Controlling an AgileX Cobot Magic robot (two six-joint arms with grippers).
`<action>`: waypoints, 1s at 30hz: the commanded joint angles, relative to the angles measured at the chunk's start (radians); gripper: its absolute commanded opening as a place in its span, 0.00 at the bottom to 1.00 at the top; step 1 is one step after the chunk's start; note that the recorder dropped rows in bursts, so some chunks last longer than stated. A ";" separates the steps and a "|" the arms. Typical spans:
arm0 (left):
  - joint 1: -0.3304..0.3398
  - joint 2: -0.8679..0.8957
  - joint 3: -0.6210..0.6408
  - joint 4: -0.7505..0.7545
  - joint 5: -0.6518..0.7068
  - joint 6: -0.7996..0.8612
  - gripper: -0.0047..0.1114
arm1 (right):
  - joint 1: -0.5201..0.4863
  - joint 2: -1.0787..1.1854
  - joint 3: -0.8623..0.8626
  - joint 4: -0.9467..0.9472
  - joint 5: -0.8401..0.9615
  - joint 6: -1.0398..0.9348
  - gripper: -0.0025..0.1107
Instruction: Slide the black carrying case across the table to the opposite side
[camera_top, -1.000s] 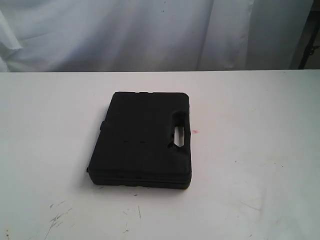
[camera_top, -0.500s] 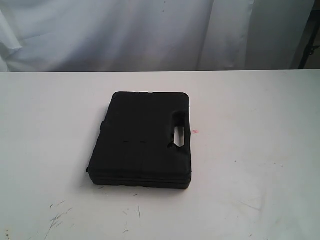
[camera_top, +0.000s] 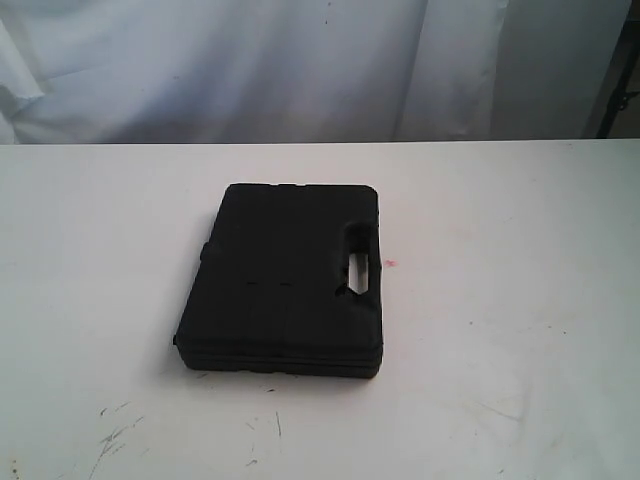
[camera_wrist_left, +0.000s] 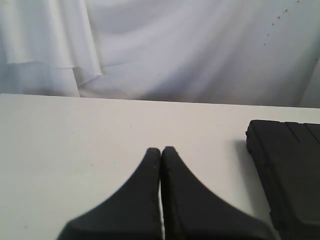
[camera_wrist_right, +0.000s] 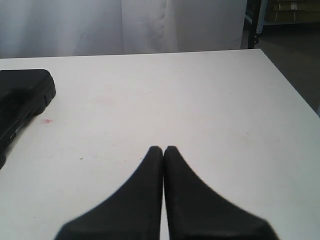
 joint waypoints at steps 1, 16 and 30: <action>0.003 -0.049 0.073 -0.013 -0.040 0.010 0.04 | -0.004 -0.006 0.004 0.000 -0.013 -0.004 0.02; 0.003 -0.049 0.155 0.007 0.000 -0.004 0.04 | -0.004 -0.006 0.004 0.000 -0.013 -0.004 0.02; 0.001 -0.049 0.155 0.009 -0.013 -0.004 0.04 | -0.004 -0.006 0.004 0.000 -0.013 -0.004 0.02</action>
